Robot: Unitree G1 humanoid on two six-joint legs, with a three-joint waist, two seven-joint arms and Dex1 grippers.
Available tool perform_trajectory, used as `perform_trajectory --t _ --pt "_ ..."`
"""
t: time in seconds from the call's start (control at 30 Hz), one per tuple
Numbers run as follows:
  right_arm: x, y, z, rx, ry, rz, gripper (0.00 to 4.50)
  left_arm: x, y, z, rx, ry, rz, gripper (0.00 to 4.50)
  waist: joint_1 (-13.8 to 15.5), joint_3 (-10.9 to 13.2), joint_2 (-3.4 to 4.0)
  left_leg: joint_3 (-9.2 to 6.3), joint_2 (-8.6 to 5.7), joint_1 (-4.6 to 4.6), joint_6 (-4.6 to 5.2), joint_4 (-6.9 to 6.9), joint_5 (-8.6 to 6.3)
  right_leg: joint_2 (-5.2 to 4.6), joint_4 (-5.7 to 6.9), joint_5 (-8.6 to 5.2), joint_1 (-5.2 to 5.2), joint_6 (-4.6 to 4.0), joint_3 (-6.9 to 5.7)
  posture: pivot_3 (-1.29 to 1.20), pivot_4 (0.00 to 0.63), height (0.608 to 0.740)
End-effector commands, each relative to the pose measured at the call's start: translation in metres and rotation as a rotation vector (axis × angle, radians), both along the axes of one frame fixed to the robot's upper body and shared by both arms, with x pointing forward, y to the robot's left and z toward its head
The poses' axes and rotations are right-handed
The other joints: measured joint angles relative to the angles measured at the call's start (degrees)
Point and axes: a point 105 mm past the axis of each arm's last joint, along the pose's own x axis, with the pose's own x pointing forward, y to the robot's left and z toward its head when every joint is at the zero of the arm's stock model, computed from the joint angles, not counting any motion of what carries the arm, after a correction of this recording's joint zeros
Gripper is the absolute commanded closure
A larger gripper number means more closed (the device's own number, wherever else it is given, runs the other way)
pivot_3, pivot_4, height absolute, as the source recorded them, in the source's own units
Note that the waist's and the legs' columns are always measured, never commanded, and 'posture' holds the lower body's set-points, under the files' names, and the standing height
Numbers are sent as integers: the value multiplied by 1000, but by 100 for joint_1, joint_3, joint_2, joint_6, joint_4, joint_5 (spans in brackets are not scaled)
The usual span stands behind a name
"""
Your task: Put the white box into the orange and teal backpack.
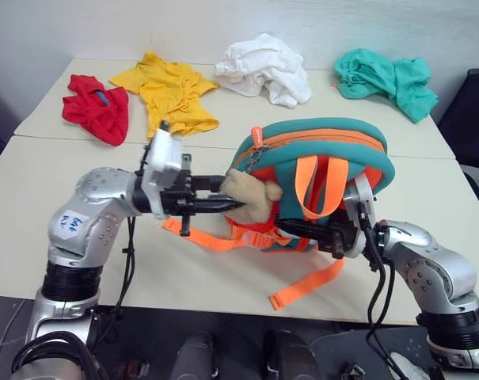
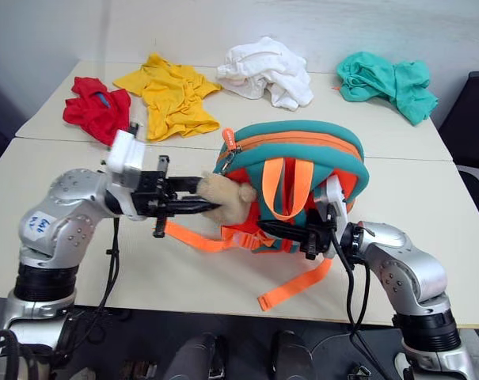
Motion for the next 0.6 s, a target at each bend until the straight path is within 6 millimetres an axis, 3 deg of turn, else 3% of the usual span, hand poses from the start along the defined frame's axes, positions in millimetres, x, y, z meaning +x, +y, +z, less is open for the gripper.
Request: perform_trajectory --t 0.03,0.17,0.3,0.4,0.47,0.6 --pt "-2 -1 7 13 -47 -19 4484 4 35 20 1 15 60 3797 -36 0 0 0 0 0 0 -2 0 1 0 0 -1 -1 -1 0 150 740" --pt "-2 -4 6 16 -48 -40 4484 26 70 17 44 76 200 3797 -35 0 0 7 -1 3 -1 -9 1 5 -1 -1 -3 -1 -8 0 150 740" --pt "-4 -6 5 23 -45 -54 4484 45 90 -33 231 138 314 3797 -33 0 0 12 -2 5 -1 -10 0 6 -1 -1 -3 -1 -15 0 150 740" --pt "-4 -7 4 27 -43 -62 4484 56 83 -68 271 180 342 3797 -28 0 0 25 -4 11 0 -16 0 5 1 -1 -6 -1 -16 0 150 740" --pt "-4 -7 4 33 -42 -65 4484 60 66 -88 244 194 324 3797 -26 0 0 24 -3 10 1 -14 0 2 2 -1 -6 -1 -13 0 150 740" --pt "-4 -4 5 58 -43 -69 4484 61 33 -106 132 215 289 3797 -14 -1 -2 20 -3 6 3 -8 -2 -5 2 0 -5 0 1 0 150 740"
